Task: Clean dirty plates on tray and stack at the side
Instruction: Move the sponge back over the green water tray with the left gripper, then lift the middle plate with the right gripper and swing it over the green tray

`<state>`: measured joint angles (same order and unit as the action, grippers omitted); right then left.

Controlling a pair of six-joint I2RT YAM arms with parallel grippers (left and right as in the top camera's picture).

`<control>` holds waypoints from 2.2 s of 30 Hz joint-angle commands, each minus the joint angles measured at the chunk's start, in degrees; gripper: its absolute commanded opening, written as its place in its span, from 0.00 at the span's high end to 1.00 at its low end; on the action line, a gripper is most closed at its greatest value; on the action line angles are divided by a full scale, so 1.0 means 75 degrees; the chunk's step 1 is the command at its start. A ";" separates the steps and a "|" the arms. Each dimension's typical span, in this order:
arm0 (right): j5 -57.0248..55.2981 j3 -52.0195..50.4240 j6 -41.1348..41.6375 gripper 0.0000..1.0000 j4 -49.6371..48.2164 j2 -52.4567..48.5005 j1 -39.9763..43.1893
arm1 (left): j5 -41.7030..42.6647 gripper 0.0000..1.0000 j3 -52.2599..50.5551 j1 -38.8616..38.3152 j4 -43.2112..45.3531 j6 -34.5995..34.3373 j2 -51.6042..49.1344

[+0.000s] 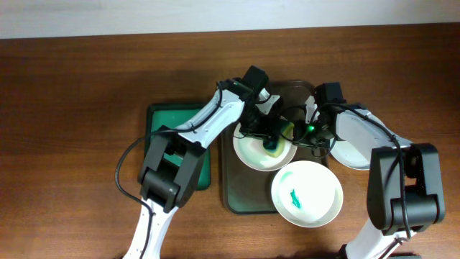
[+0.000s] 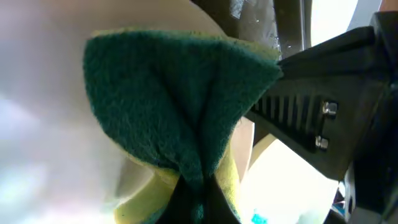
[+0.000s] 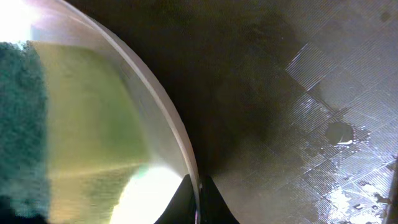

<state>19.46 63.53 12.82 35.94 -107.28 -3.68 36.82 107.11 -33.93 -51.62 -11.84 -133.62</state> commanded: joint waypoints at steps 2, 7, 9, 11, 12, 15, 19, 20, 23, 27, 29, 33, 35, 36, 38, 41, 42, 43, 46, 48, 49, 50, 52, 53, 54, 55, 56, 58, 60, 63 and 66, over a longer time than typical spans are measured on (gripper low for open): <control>0.0067 -0.0041 -0.0044 0.95 0.0000 0.0140 -0.0064 | -0.1483 1.00 0.1043 0.0740 -0.0979 -0.0012 0.0542; 0.0067 -0.0041 -0.0044 0.95 0.0003 0.0140 -0.0064 | -0.2602 1.00 0.1507 0.1848 -0.2288 0.0358 0.2168; 0.0067 -0.0041 -0.0044 0.95 0.0003 0.0140 -0.0064 | -0.3101 1.00 0.1507 0.2291 -0.3060 0.0522 0.2646; 0.0067 -0.0041 -0.0044 0.95 -0.0029 0.0140 -0.0064 | -0.3943 1.00 0.1507 0.2932 -0.4019 0.0533 0.3153; 0.0064 -0.0041 -0.0044 0.95 -0.0032 0.0140 -0.0064 | -0.4159 1.00 0.1507 0.3118 -0.4287 0.0533 0.3244; 0.0064 -0.0041 -0.0044 0.95 -0.0047 0.0140 -0.0064 | -0.4436 1.00 0.1416 0.3453 -0.4855 0.0533 0.3279; 0.0061 -0.0041 -0.0012 0.95 -0.0125 0.0140 -0.0064 | -0.4482 1.00 0.1017 0.3430 -0.4695 0.0527 0.3279; 0.0061 -0.0041 0.0058 0.94 -0.0137 0.0140 -0.0064 | -0.4639 1.00 0.0941 0.3433 -0.4549 0.0458 0.3305; 0.0032 -0.0041 0.0189 0.95 -0.0184 0.0140 -0.0067 | -0.5700 1.00 0.0912 0.3436 -0.4386 -0.0242 0.3381; -0.0344 -0.0041 0.0469 0.95 -0.0178 0.0140 -0.0114 | -0.5715 1.00 0.0659 0.3433 -0.4348 -0.0248 0.3381; -0.0600 -0.0041 0.0560 0.95 -0.0204 0.0140 -0.0309 | -0.5718 1.00 0.0315 0.3433 -0.4045 -0.0245 0.3381; -0.1443 -0.0041 0.0562 0.95 -0.0335 0.0140 -0.0901 | -0.5715 1.00 -0.0283 0.3448 -0.3515 -0.0184 0.3381; -0.1489 -0.0041 0.0562 0.96 -0.0347 0.0140 -0.1008 | -0.5674 1.00 -0.0358 0.3442 -0.3334 -0.0134 0.3381; -0.1489 -0.0041 0.0562 0.96 -0.0347 0.0140 -0.1008 | -0.5351 1.00 -0.0434 0.3439 -0.3159 0.0251 0.3381; -0.1489 -0.0041 0.0562 0.96 -0.0370 0.0140 -0.1008 | -0.4698 1.00 -0.0647 0.3442 -0.2853 0.0816 0.3381; -0.1486 0.0239 0.0562 0.96 -0.0265 0.0146 -0.0930 | -0.3923 1.00 -0.0796 0.3448 -0.2719 0.1428 0.3386; -0.1486 0.0484 0.0560 0.96 -0.0044 0.0157 -0.0874 | -0.3596 1.00 -0.0796 0.3448 -0.2719 0.1638 0.3439; -0.1483 0.0918 0.0560 0.96 0.0382 0.0160 -0.0796 | -0.3381 1.00 -0.0796 0.3448 -0.2736 0.1766 0.3552; -0.1483 0.2078 0.0338 0.96 0.1591 0.0166 -0.0755 | -0.3392 1.00 -0.0796 0.3448 -0.2836 0.1751 0.4173; -0.1486 0.2728 0.0326 0.96 0.2189 0.0166 -0.0758 | -0.3421 1.00 -0.0799 0.3448 -0.2911 0.1513 0.4707; -0.1483 0.2984 0.0326 0.96 0.2422 0.0166 -0.0758 | -0.3421 1.00 -0.0799 0.3448 -0.3005 0.1460 0.4919; -0.1483 0.3244 0.0326 0.96 0.2649 0.0166 -0.0758 | -0.3421 1.00 -0.0799 0.3445 -0.3153 0.1343 0.5182; -0.1475 0.3439 0.0326 0.96 0.2821 0.0166 -0.0758 | -0.3418 1.00 -0.0799 0.3448 -0.3360 0.1230 0.5394; -0.1230 0.3477 0.0326 0.96 0.2836 0.0166 -0.0758 | -0.3421 1.00 -0.0799 0.3448 -0.3494 0.1198 0.5458; -0.0927 0.3477 0.0326 0.96 0.2830 0.0166 -0.0758 | -0.3424 1.00 -0.0799 0.3448 -0.3555 0.1201 0.5467; -0.0702 0.3474 0.0326 0.96 0.2812 0.0166 -0.0761 | -0.3424 1.00 -0.0804 0.3448 -0.3550 0.1201 0.5461; -0.0525 0.3474 0.0329 0.96 0.2798 0.0166 -0.0775 | -0.3421 1.00 -0.0880 0.3448 -0.3439 0.1201 0.5461; -0.0274 0.3474 0.0329 0.96 0.2780 0.0166 -0.0918 | -0.3421 1.00 -0.1067 0.3448 -0.3261 0.1177 0.5461; -0.0274 0.3474 0.0335 0.96 0.2745 0.0163 -0.1128 | -0.3418 1.00 -0.1201 0.3448 -0.3165 0.1177 0.5461; -0.0280 0.3471 0.0361 0.96 0.2442 0.0154 -0.1725 | -0.3418 1.00 -0.1247 0.3448 -0.3098 0.1174 0.5461; -0.0807 0.3468 0.0968 0.96 0.2057 0.0154 -0.2404 | -0.3456 1.00 -0.1247 0.3448 -0.3075 0.1166 0.5461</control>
<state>15.81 88.20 16.56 52.60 -106.65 -18.00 10.15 98.06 -8.12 -75.07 -2.61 -93.32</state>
